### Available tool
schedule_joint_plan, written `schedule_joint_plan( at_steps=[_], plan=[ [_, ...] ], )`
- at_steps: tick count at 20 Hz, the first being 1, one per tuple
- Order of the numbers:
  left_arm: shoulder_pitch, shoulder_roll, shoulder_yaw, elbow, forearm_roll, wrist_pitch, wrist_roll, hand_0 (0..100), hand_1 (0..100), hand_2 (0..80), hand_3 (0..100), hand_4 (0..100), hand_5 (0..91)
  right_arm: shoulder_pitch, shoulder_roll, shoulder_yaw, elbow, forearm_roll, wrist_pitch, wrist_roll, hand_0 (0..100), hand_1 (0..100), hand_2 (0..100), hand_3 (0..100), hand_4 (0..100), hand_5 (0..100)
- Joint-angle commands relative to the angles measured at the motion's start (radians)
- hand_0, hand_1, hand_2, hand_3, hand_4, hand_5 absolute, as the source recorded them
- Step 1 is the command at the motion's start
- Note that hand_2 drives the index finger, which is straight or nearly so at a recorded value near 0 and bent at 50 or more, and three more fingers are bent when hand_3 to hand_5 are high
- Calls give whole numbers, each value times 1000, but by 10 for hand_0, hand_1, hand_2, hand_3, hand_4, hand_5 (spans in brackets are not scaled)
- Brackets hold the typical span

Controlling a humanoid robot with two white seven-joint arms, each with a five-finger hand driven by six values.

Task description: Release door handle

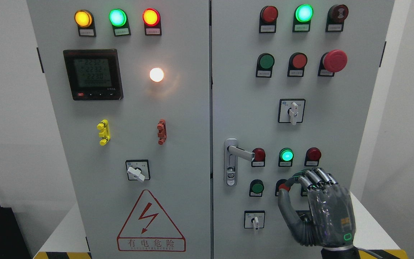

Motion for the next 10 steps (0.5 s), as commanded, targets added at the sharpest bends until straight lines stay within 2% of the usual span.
schedule_joint_plan(
  at_steps=[1, 10],
  plan=[
    [0, 0, -14, 20, 0, 0, -1, 120, 389, 0, 0, 0, 0, 7, -80, -40, -27, -36, -15, 2, 581, 113, 0, 0, 0, 0],
    [0, 1, -14, 20, 0, 0, -1, 120, 389, 0, 0, 0, 0, 30, -80, -28, -34, -36, -15, -1, 543, 150, 0, 0, 0, 0]
  ],
)
